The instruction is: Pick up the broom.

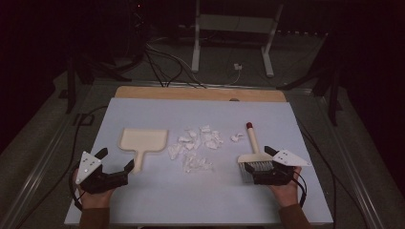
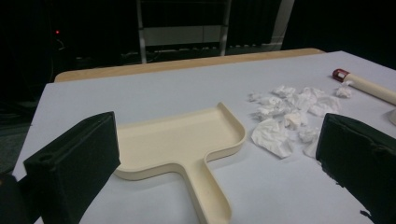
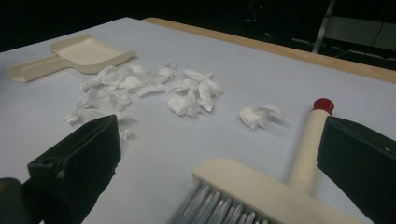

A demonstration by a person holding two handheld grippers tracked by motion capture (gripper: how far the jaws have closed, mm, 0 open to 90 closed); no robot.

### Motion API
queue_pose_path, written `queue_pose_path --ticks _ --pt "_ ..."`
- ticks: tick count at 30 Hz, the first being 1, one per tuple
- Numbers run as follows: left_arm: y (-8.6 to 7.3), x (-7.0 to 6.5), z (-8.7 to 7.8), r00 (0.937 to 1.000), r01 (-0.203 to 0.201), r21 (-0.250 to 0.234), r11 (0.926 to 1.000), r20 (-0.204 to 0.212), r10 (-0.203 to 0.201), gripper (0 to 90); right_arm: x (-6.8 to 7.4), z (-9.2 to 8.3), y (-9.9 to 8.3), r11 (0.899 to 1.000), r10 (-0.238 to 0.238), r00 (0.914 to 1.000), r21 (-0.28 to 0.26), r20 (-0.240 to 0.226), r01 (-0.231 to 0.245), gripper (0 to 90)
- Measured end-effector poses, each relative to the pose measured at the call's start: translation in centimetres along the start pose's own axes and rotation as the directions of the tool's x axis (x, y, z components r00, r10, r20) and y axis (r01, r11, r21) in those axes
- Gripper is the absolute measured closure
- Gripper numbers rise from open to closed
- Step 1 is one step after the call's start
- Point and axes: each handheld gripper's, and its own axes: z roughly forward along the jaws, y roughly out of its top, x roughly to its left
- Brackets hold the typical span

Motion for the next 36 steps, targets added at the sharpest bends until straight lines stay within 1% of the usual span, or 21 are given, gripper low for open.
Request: queue_pose_path --ticks 1,2,3,6,9,12,13,17,18,21,25,26,27,28,29,30,32,34,36 --pt "0.0 0.0 0.0 1.0000 -0.001 0.001 1.0000 0.002 0.001 0.4 0.0 0.0 0.0 1.000 0.003 1.0000 0.001 -0.001 -0.003 0.0" --pt "-0.1 0.0 0.0 1.0000 -0.005 -0.001 1.0000 -0.007 0.005 0.4 0.1 -0.1 0.0 1.000 0.004 1.0000 0.004 -0.002 -0.004 0.0" --pt "-0.1 0.0 0.0 1.0000 -0.006 0.001 1.0000 -0.007 0.006 0.4 0.1 -0.1 0.0 1.000 0.005 1.0000 0.008 0.000 -0.005 0.0" --pt "-0.1 0.1 -0.1 0.9999 -0.005 -0.001 1.0000 -0.011 0.005 0.4 0.3 -0.2 0.2 1.000 0.005 1.0000 0.004 0.006 -0.005 0.0" --pt "-0.3 0.2 -0.1 0.9999 0.009 -0.003 1.0000 -0.012 -0.009 0.4 0.4 -0.3 0.5 1.000 0.006 1.0000 0.007 0.005 -0.006 0.0" --pt "-0.3 0.2 0.1 0.9998 0.007 0.003 1.0000 -0.019 -0.007 0.4 0.5 -0.4 1.0 1.000 0.002 0.9999 0.010 0.014 -0.003 0.0" --pt "-0.3 0.2 0.1 0.9998 0.007 0.003 1.0000 -0.019 -0.007 0.4 0.5 -0.5 1.2 1.000 0.008 0.9999 0.013 0.015 -0.008 0.0" --pt "-0.3 -0.2 0.2 0.9996 -0.012 0.020 0.9997 -0.024 0.013 0.4 0.5 -0.8 1.8 1.000 0.014 0.9996 0.016 0.024 -0.015 0.0" --pt "-0.3 -0.4 0.4 0.9995 -0.022 0.027 0.9994 -0.022 0.022 0.4 0.5 -1.0 2.4 1.000 0.016 0.9995 0.021 0.028 -0.017 0.0" --pt "-0.4 -0.6 0.6 0.9993 -0.029 0.034 0.9990 -0.021 0.029 0.4 0.4 -1.1 3.3 1.000 0.021 0.9992 0.022 0.035 -0.022 0.0" --pt "-0.5 -0.5 0.6 0.9996 -0.019 0.032 0.9993 -0.019 0.020 0.4 0.3 -1.2 4.6 0.999 0.022 0.9982 0.030 0.056 -0.024 0.0" --pt "-0.5 -0.5 0.6 0.9996 -0.018 0.033 0.9993 -0.019 0.019 0.4 0.3 -1.2 4.6 0.999 0.022 0.9982 0.030 0.056 -0.024 0.0" --pt "-0.6 -0.5 0.6 0.9996 -0.020 0.035 0.9992 -0.020 0.020 0.4 0.2 -1.1 5.2 0.999 0.018 0.9977 0.037 0.065 -0.021 0.0" --pt "-0.6 -0.5 0.7 0.9995 -0.021 0.039 0.9990 -0.022 0.022 0.4 0.2 -1.1 5.2 0.999 0.018 0.9977 0.037 0.065 -0.021 0.0" --pt "-0.7 -0.5 0.7 0.9995 -0.021 0.040 0.9990 -0.024 0.022 0.4 0.0 -0.9 5.7 0.999 0.020 0.9972 0.045 0.073 -0.023 0.0" --pt "-0.7 -0.5 0.8 0.9994 -0.024 0.042 0.9988 -0.023 0.025 0.4 0.0 -0.9 5.7 0.999 0.020 0.9972 0.045 0.073 -0.023 0.0" --pt "-0.8 -0.5 0.8 0.9994 -0.023 0.044 0.9988 -0.024 0.024 0.4 -0.3 -0.7 6.1 0.998 0.035 0.9963 0.051 0.079 -0.039 0.0" --pt "-0.8 -0.5 0.9 0.9994 -0.024 0.045 0.9987 -0.025 0.025 0.4 -0.7 -0.2 6.4 0.996 0.047 0.9947 0.072 0.092 -0.054 0.0" --pt "-0.9 -0.5 0.9 0.9995 -0.016 0.042 0.9990 -0.028 0.017 0.4 -1.0 0.1 6.5 0.995 0.046 0.9936 0.081 0.103 -0.055 0.0"
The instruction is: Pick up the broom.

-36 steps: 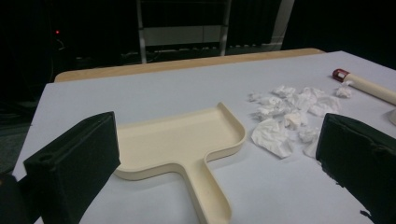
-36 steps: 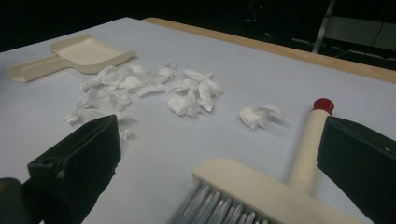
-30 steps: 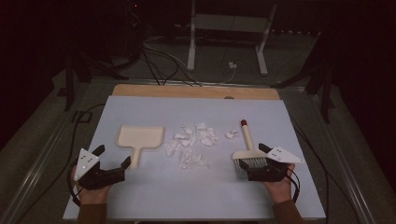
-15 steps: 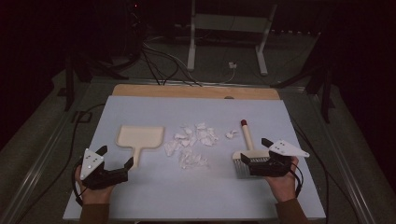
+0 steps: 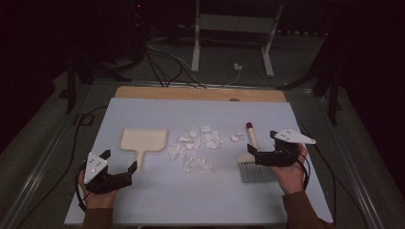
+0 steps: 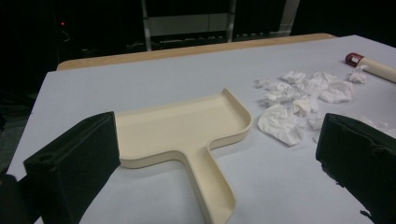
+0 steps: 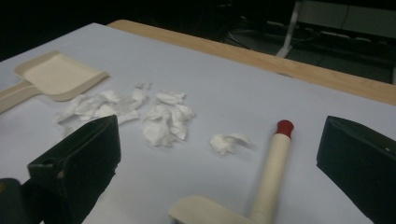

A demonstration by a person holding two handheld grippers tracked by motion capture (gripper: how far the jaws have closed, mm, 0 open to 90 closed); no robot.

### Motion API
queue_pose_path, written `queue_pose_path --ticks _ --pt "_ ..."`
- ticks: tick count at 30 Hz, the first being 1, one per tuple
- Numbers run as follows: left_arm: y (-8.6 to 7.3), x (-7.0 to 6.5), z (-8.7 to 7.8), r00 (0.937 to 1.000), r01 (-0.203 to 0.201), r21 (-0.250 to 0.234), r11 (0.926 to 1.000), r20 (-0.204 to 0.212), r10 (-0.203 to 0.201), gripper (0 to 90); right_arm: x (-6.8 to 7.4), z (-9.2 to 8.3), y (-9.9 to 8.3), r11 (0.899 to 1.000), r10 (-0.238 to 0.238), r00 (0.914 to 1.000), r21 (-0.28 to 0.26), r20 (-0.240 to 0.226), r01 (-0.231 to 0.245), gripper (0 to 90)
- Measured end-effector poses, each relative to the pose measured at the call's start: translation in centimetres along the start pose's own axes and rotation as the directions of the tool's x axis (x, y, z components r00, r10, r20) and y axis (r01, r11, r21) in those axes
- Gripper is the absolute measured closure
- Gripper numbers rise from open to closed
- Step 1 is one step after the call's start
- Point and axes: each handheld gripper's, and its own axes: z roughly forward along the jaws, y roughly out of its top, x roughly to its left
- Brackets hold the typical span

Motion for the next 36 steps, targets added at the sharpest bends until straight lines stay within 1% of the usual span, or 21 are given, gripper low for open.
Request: queue_pose_path --ticks 2,5,10,12,13,14,16,18,20,22,24,26,27,28,30,31,32,36 --pt "0.0 0.0 0.0 1.0000 -0.002 0.000 1.0000 -0.002 0.002 0.4 -0.2 0.3 0.2 1.000 0.008 0.9999 0.011 0.009 -0.008 0.0" --pt "-0.1 0.0 0.0 1.0000 0.001 -0.007 1.0000 -0.007 -0.001 0.4 -0.5 0.8 0.5 1.000 0.003 0.9997 0.022 0.023 -0.004 0.0" --pt "-0.1 0.0 0.0 0.9999 0.003 -0.011 0.9999 -0.013 -0.003 0.4 -0.8 1.4 1.2 1.000 0.002 0.9996 0.018 0.028 -0.002 0.0" --pt "-0.2 0.0 0.0 0.9999 0.006 -0.014 0.9999 -0.015 -0.006 0.4 -0.9 1.8 1.9 1.000 0.001 0.9994 0.019 0.034 -0.002 0.0" --pt "-0.2 0.0 0.0 0.9998 0.007 -0.014 0.9999 -0.017 -0.008 0.4 -0.9 1.8 1.9 1.000 0.001 0.9994 0.019 0.034 -0.002 0.0" --pt "-0.2 0.0 0.0 0.9998 0.009 -0.015 0.9998 -0.018 -0.009 0.4 -1.0 2.0 2.4 1.000 0.000 0.9993 0.020 0.038 -0.001 0.0" --pt "-0.2 0.0 -0.1 0.9997 0.009 -0.018 0.9998 -0.021 -0.009 0.4 -1.2 2.2 2.7 1.000 0.000 0.9992 0.024 0.040 -0.001 0.0" --pt "-0.2 0.0 -0.1 0.9997 0.011 -0.022 0.9997 -0.023 -0.011 0.4 -1.5 2.7 3.4 0.999 -0.003 0.9987 0.032 0.051 0.001 0.0" --pt "-0.3 0.0 0.0 0.9997 0.010 -0.021 0.9997 -0.023 -0.010 0.4 -1.7 2.8 3.7 0.999 -0.005 0.9984 0.036 0.056 0.003 0.0" --pt "-0.3 0.0 0.0 0.9997 0.007 -0.017 0.9998 -0.025 -0.007 0.4 -2.1 3.4 4.2 0.999 -0.006 0.9976 0.047 0.069 0.003 0.0" --pt "-0.3 0.0 0.1 0.9997 0.005 -0.015 0.9999 -0.023 -0.006 0.4 -2.3 3.6 4.3 0.999 -0.005 0.9974 0.053 0.072 0.002 0.0" --pt "-0.4 0.0 0.2 0.9997 0.007 -0.012 0.9999 -0.023 -0.008 0.4 -2.9 4.5 4.5 0.997 0.001 0.9967 0.077 0.081 -0.007 0.0" --pt "-0.4 0.0 0.2 0.9997 0.007 -0.012 0.9999 -0.023 -0.008 0.4 -2.9 4.5 4.5 0.997 0.001 0.9967 0.077 0.081 -0.007 0.0" --pt "-0.4 0.0 0.2 0.9997 0.007 -0.011 0.9999 -0.023 -0.007 0.4 -3.3 5.1 4.5 0.996 0.012 0.9961 0.091 0.088 -0.020 0.0" --pt "-0.4 0.0 0.2 0.9997 0.006 -0.011 0.9999 -0.024 -0.006 0.4 -3.6 5.3 4.4 0.995 0.017 0.9958 0.097 0.090 -0.026 0.0" --pt "-0.4 0.0 0.2 0.9997 0.007 -0.013 0.9999 -0.025 -0.007 0.4 -4.0 5.9 4.4 0.993 0.028 0.9950 0.107 0.096 -0.039 0.0" --pt "-0.4 0.0 0.2 0.9996 0.010 -0.015 0.9998 -0.025 -0.010 0.4 -4.0 5.9 4.4 0.993 0.028 0.9950 0.107 0.096 -0.039 0.0" --pt "-0.4 0.0 0.2 0.9995 0.011 -0.016 0.9998 -0.028 -0.012 0.4 -4.6 7.1 4.1 0.989 0.039 0.9930 0.136 0.112 -0.054 0.0"
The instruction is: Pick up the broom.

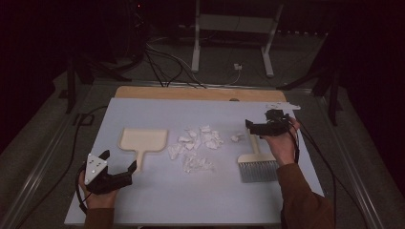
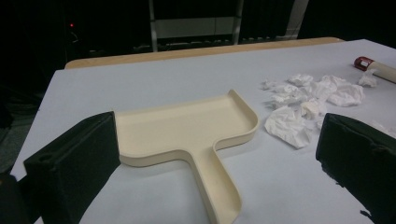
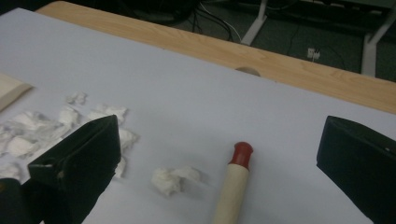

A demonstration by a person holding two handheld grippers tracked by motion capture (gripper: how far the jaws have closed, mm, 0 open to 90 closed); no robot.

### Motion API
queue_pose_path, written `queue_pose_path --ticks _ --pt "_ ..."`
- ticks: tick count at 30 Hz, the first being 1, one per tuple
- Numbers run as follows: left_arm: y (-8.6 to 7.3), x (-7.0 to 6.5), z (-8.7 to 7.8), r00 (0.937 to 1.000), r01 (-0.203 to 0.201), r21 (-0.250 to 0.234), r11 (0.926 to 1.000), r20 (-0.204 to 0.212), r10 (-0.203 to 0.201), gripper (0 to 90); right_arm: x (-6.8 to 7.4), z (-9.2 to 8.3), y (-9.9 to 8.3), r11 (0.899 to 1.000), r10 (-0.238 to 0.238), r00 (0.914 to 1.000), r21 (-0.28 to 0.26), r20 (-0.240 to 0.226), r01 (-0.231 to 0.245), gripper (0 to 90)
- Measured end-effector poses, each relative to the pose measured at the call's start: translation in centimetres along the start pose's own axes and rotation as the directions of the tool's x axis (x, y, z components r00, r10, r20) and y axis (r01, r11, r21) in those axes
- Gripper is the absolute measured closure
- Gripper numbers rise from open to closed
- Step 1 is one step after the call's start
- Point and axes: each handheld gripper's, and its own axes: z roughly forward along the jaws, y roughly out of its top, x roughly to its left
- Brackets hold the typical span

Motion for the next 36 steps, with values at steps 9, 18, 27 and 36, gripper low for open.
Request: queue_pose_path --ticks 9,18,27,36 --pt "0.0 0.1 -0.1 1.0000 0.003 -0.005 1.0000 -0.001 -0.003 0.4 -0.9 1.9 0.4 0.998 0.021 0.9993 0.051 0.030 -0.022 0.0" --pt "0.0 0.0 -0.1 1.0000 0.004 -0.007 1.0000 0.001 -0.004 0.4 -1.7 3.1 0.7 0.996 0.041 0.9978 0.081 0.053 -0.045 0.0" --pt "0.0 0.0 -0.1 1.0000 0.005 -0.006 1.0000 0.003 -0.005 0.4 -2.4 5.4 -0.1 0.985 0.072 0.9953 0.151 0.064 -0.081 0.0" --pt "0.0 0.0 0.0 1.0000 0.007 -0.003 1.0000 0.004 -0.007 0.4 -2.8 7.0 -1.1 0.964 0.090 0.9918 0.244 0.090 -0.110 10.6"
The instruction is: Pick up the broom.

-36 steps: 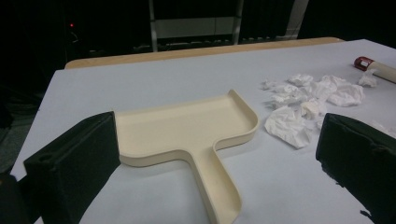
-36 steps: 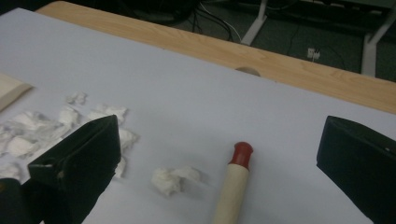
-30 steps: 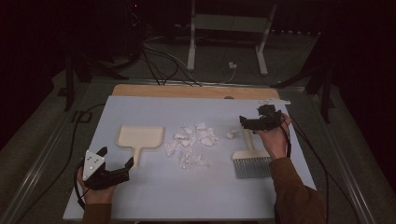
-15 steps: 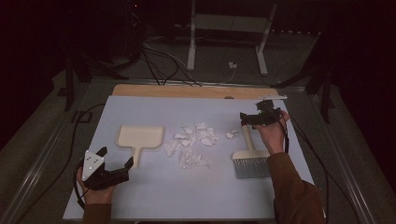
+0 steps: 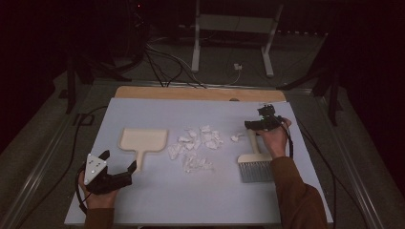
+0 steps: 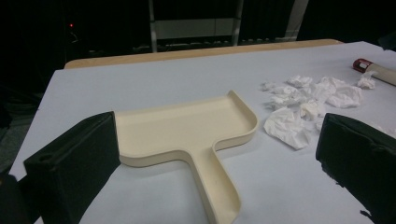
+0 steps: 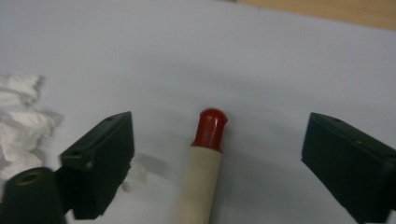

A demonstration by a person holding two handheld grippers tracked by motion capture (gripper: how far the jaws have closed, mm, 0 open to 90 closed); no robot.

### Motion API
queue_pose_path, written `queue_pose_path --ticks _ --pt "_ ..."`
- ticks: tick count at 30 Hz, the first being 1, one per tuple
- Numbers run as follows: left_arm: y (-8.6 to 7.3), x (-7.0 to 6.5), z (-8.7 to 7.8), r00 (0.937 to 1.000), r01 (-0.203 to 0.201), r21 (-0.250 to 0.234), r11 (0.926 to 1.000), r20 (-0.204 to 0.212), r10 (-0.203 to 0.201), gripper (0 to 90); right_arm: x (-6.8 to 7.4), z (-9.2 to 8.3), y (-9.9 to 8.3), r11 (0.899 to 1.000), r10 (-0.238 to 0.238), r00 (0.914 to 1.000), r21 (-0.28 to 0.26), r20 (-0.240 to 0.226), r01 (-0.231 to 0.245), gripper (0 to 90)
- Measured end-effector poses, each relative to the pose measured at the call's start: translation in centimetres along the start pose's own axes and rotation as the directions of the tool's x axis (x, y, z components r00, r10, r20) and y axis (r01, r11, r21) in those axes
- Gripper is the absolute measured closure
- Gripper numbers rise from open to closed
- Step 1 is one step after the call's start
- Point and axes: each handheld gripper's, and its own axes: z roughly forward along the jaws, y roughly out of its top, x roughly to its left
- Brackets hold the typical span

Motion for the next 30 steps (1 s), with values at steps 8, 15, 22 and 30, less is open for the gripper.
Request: queue_pose_path --ticks 8,15,22,30 --pt "0.0 0.0 0.0 1.0000 0.001 0.000 1.0000 0.000 -0.001 0.4 0.6 1.4 -0.5 0.997 0.000 0.9998 0.079 0.021 -0.002 26.1" --pt "0.0 0.0 0.0 1.0000 0.004 0.000 1.0000 0.001 -0.004 0.4 0.9 2.2 -0.8 0.991 0.001 0.9990 0.132 0.044 -0.007 45.3" --pt "-0.1 0.1 0.0 1.0000 0.005 0.001 1.0000 -0.001 -0.005 0.4 1.0 2.8 -1.1 0.986 0.033 0.9987 0.164 0.040 -0.039 57.2" --pt "-0.1 0.1 0.0 1.0000 0.007 0.001 1.0000 -0.002 -0.007 0.4 1.6 3.3 -1.2 0.979 0.047 0.9959 0.192 0.077 -0.061 65.9"
